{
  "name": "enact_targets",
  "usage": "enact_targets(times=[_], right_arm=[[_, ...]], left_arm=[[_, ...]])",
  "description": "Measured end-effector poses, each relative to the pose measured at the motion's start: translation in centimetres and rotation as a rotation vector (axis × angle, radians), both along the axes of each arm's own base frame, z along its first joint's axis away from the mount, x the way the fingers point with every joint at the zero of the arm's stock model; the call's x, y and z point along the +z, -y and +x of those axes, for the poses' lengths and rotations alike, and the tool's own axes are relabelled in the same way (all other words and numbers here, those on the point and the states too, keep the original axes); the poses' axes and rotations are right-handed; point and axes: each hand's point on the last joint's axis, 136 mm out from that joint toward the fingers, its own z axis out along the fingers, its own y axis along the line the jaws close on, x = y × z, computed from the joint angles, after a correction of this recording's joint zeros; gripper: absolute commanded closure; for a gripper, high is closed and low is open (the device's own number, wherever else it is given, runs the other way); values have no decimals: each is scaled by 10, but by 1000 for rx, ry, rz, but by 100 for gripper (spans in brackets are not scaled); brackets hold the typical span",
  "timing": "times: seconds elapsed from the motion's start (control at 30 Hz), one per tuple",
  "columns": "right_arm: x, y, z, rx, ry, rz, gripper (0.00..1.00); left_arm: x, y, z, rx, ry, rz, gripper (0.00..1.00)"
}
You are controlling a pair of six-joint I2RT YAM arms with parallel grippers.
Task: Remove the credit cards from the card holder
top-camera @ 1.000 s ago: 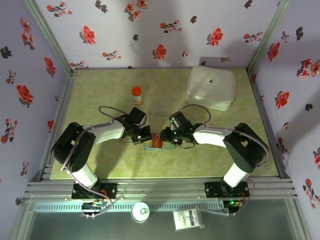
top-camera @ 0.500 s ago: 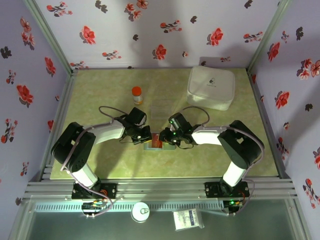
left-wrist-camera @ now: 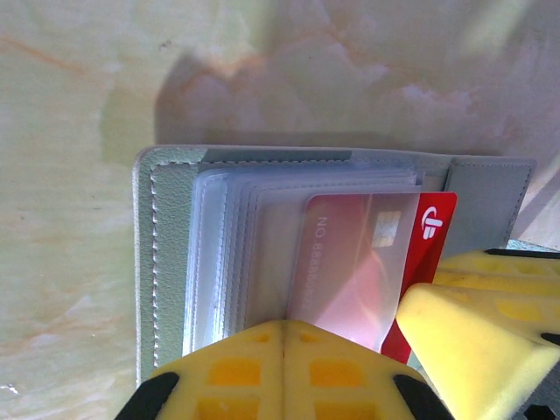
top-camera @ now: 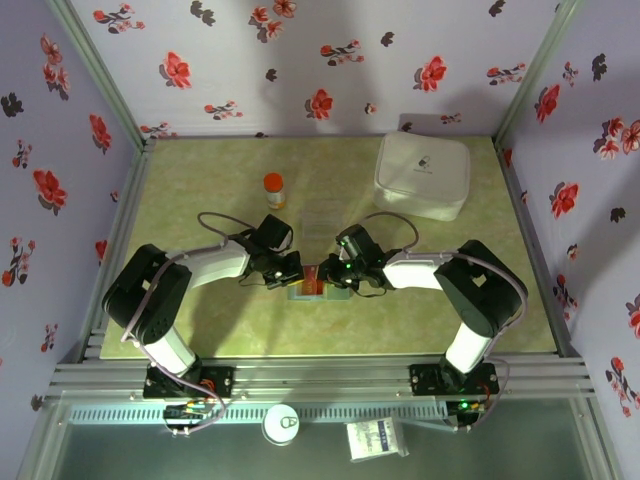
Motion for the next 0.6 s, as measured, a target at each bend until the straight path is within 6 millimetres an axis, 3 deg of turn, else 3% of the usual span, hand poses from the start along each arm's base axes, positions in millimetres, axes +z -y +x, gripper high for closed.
enact_targets(times=[0.37, 0.6], right_arm=[[2, 3, 1, -6, 2, 8, 90], [7, 16, 0, -26, 10, 9, 92]], left_arm=[[0, 0, 0, 0, 0, 0, 100], [0, 0, 0, 0, 1, 1, 100]])
